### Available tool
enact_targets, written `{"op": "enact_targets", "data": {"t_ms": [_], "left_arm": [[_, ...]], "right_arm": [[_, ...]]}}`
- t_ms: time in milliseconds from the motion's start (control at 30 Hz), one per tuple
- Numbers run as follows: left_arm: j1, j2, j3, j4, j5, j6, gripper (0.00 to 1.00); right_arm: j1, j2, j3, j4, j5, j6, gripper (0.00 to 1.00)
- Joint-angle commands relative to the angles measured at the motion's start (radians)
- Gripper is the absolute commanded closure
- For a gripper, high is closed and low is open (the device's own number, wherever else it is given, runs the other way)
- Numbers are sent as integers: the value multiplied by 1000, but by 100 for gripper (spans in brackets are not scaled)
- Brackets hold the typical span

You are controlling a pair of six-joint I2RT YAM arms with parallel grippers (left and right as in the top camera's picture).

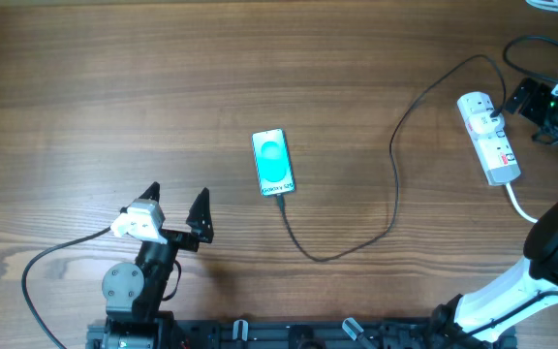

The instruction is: Plug charger to phone and switch on socket

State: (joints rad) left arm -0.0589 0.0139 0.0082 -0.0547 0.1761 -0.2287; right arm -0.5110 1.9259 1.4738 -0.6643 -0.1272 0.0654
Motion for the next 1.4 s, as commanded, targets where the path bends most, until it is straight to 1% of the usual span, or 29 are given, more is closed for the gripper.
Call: {"op": "enact_targets", "data": {"t_ms": [0, 433, 600, 867, 1367], "left_arm": [[6, -11, -3, -9, -10, 15, 0], [7, -11, -3, -9, -10, 15, 0], [7, -11, -3, -9, -10, 15, 0], [7, -11, -3, -8, -10, 15, 0], [7, -11, -3, -9, -10, 15, 0]], "right_arm": [[3, -5, -12, 2, -8, -10, 0], [3, -15, -12, 2, -8, -11, 0], [3, -80, -12, 2, -8, -11, 0], [3, -233, -12, 2, -8, -10, 0], [3, -405, -12, 2, -8, -10, 0]]}}
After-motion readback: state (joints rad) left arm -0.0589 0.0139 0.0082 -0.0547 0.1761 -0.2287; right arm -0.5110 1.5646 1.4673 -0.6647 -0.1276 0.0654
